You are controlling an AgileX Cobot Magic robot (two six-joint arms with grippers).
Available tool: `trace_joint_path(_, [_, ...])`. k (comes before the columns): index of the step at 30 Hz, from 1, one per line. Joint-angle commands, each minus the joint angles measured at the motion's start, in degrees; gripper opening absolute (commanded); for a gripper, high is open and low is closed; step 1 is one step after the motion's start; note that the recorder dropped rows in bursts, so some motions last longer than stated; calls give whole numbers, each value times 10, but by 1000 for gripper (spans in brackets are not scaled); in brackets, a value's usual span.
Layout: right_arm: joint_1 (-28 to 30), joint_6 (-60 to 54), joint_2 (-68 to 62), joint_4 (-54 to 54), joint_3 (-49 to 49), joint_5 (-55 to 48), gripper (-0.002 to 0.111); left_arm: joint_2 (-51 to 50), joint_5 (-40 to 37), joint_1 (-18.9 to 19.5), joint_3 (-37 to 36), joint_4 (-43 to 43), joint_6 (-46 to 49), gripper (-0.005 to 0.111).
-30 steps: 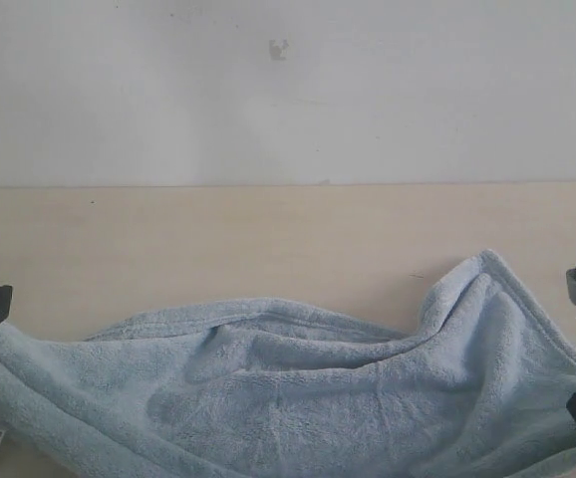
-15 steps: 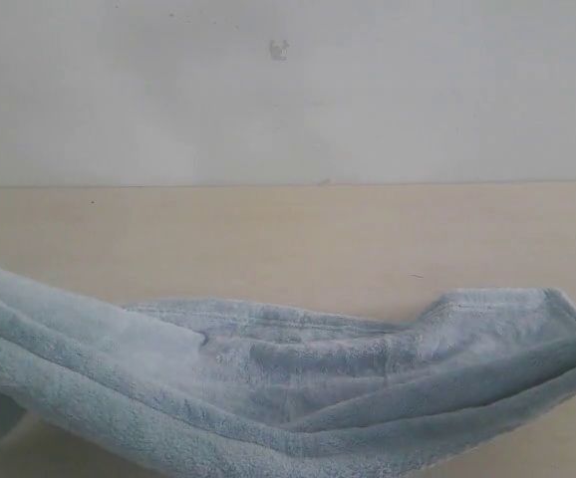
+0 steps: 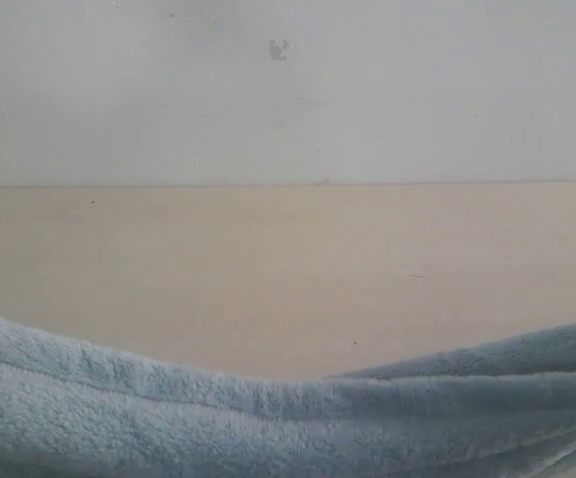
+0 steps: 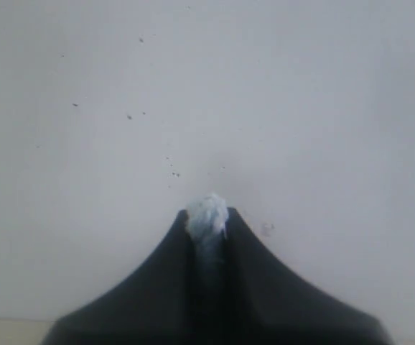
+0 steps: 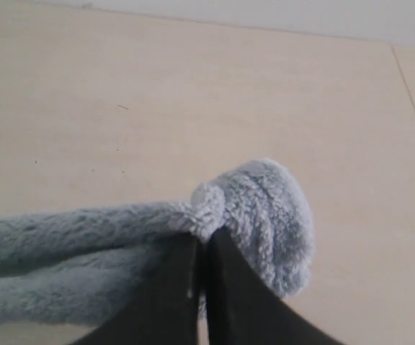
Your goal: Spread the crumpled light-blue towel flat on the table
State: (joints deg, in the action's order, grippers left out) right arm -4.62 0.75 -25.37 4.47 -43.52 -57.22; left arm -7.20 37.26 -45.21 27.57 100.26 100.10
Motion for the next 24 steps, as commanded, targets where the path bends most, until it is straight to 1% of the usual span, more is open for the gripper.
trace_joint_path(1, [0,-4,7,14,-65,-26,0,13,40,0,-2,-3,7,4])
trace_joint_path(5, [0,-3,6,-13,-89,-24,0,13,41,0,-9,-3,7,4])
trace_joint_path(9, [0,-7,-10,-12,-85,-41,0,13,44,0,-41,-3,-3,4])
trace_joint_path(11, [-1,-7,-35,-10,-85,-47,0,7,47,0,-64,-3,-29,4])
trace_joint_path(14, [-13,-7,-98,-6,-85,-30,0,-16,63,0,-88,-3,-81,4])
trace_joint_path(16, [-14,-7,-154,-5,-85,-25,0,-42,85,0,-94,-3,-100,4])
trace_joint_path(20, [-12,-29,-266,-9,-85,16,0,-114,113,0,-89,-3,-114,4])
trace_joint_path(24, [-12,-32,-390,-10,-86,90,0,-206,134,0,-73,-3,-136,4])
